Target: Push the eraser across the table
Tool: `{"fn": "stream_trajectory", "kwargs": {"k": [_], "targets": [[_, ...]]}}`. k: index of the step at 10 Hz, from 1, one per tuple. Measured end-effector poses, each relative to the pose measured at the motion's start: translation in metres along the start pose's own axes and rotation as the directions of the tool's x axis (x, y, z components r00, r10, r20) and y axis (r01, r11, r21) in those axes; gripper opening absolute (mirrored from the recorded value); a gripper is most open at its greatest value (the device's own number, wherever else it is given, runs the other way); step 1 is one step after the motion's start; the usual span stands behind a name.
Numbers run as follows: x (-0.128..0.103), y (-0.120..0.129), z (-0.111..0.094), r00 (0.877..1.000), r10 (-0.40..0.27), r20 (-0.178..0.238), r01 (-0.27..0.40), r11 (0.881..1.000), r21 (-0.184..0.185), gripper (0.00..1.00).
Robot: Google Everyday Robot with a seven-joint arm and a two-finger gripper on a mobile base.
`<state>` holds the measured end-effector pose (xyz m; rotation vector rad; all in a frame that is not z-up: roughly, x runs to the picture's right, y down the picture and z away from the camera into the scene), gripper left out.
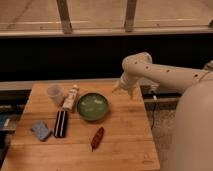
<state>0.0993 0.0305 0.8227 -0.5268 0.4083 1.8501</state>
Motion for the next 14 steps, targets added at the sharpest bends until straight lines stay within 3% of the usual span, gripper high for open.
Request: {"fn": "stream_trajectory", "kwargs": {"k": [3,9,10,12,14], "targets": [[0.0,0.0,0.0,1.0,0.0,0.0,0.0,1.0,0.0,0.65],[0.0,0.0,0.0,1.0,-0.001,-0.002,0.001,1.0,0.005,0.09],[-0.001,0.002,-0.002,1.0,-0.018,-0.005,0.018,0.999,0.029,0.02],[0.004,0.032,-0.001,0.996,-0.085,-0.031,0.086,0.996,0.038,0.0],[0.017,0.069,0.009,0.984,-0.155,-0.088,0.157,0.987,0.017,0.0]]}}
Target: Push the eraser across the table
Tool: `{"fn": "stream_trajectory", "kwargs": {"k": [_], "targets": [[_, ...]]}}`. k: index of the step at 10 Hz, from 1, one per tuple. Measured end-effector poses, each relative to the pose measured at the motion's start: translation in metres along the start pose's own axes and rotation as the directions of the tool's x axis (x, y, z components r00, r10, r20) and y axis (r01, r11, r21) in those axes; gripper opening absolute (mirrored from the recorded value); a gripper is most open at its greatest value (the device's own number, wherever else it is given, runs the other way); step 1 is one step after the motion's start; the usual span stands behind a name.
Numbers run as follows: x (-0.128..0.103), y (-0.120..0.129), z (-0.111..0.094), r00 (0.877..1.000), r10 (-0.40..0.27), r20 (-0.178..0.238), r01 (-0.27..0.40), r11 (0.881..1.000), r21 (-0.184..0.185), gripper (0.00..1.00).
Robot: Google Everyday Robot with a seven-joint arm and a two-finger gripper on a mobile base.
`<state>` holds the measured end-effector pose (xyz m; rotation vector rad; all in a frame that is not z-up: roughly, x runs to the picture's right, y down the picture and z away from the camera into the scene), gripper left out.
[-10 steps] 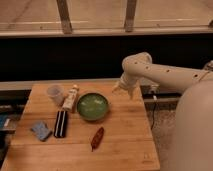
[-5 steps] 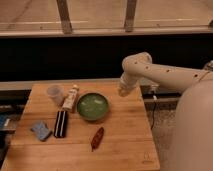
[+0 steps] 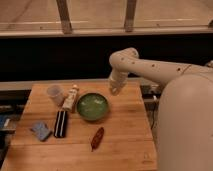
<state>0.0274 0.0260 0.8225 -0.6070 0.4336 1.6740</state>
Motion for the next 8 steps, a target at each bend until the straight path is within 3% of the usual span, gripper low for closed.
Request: {"fn": "stream_trajectory", "kwargs": {"k": [2,4,6,8], "targets": [[0.018,0.038,0.01,0.995,-0.081,-0.055,0.079,0.996,-0.036,0.0],[0.046,0.074,0.021,0.981,-0.158,-0.111,0.146,0.984,-0.105,0.0],[0.069,0.1,0.03,0.972,-0.199,-0.129,0.179,0.972,-0.151,0.0],[0.069,0.1,0.03,0.973,-0.193,-0.128,0.173,0.973,-0.152,0.0]]}}
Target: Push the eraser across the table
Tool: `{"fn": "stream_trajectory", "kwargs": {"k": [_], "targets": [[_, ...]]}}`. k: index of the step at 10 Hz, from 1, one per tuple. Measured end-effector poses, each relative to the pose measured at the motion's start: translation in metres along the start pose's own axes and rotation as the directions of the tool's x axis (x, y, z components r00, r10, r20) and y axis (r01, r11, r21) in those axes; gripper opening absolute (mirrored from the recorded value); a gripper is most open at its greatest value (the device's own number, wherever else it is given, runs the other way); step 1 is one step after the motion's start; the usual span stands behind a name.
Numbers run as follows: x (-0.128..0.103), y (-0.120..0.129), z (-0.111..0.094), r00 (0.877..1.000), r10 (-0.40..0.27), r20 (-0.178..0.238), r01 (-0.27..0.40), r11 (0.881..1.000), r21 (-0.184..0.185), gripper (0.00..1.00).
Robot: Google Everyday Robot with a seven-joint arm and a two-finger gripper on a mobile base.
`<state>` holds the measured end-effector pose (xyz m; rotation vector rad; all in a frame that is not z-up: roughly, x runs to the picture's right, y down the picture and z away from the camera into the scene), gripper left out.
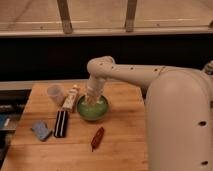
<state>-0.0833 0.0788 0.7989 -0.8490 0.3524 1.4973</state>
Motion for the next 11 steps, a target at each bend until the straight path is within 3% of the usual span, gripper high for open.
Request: {"fn": "stream_trajectory", "kwargs": {"k": [3,4,6,8,11], "targets": [[0.0,0.001,0.003,1.0,-0.015,-0.02,0.015,1.0,0.008,0.0],[0.001,0.003,0.007,0.999,-0.039,-0.037,0.041,0.998,0.045,0.0],[0.012,0.032,0.027,0.988,-0.124,-0.092,0.138,0.977,0.162,0.0],[0.02,0.044,0.038,0.978,-0.161,-0.134,0.187,0.959,0.214,0.0],[0.026,0.057,0.047,0.964,-0.203,-0.174,0.237,0.949,0.206,0.0]]}}
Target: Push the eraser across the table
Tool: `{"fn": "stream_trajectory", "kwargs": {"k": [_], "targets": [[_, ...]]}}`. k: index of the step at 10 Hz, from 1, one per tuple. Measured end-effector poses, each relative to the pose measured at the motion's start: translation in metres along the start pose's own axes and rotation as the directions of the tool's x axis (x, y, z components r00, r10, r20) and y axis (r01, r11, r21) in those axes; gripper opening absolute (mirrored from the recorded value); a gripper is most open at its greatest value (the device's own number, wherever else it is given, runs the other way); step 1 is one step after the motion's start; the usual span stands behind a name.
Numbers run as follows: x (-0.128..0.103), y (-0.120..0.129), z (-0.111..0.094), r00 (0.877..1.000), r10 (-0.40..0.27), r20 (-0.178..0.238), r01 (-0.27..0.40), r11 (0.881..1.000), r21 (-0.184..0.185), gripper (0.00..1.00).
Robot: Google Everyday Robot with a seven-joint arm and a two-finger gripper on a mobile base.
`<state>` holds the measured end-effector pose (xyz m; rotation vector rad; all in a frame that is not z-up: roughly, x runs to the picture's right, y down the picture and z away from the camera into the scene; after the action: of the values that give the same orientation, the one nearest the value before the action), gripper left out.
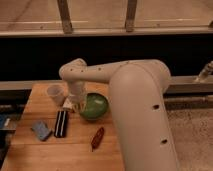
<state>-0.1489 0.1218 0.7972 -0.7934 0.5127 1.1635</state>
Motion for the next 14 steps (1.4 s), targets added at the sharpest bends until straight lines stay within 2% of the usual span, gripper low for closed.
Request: {"fn": "stream_trajectory", "kwargs": {"k": [1,3,5,7,8,12,13,14], "targets": [[0.002,0.003,0.004,1.0,-0.019,0.0,0.019,1.0,-0.02,0.0],[0.008,0.012,0.012,0.998,-0.052,0.02,0.054,0.994,-0.091,0.0],[0.013,0.026,0.021,0.995,-0.077,0.065,0.087,0.981,-0.172,0.0],[0.019,0.043,0.027,0.989,-0.109,0.099,0.128,0.97,-0.209,0.0],[0.021,0.052,0.029,0.986,-0.133,0.1,0.152,0.964,-0.219,0.0],[0.021,0.051,0.029,0.986,-0.132,0.099,0.151,0.964,-0.219,0.0],[0.021,0.052,0.03,0.986,-0.134,0.095,0.152,0.965,-0.215,0.0],[0.02,0.052,0.033,0.987,-0.137,0.083,0.151,0.969,-0.196,0.0]]}}
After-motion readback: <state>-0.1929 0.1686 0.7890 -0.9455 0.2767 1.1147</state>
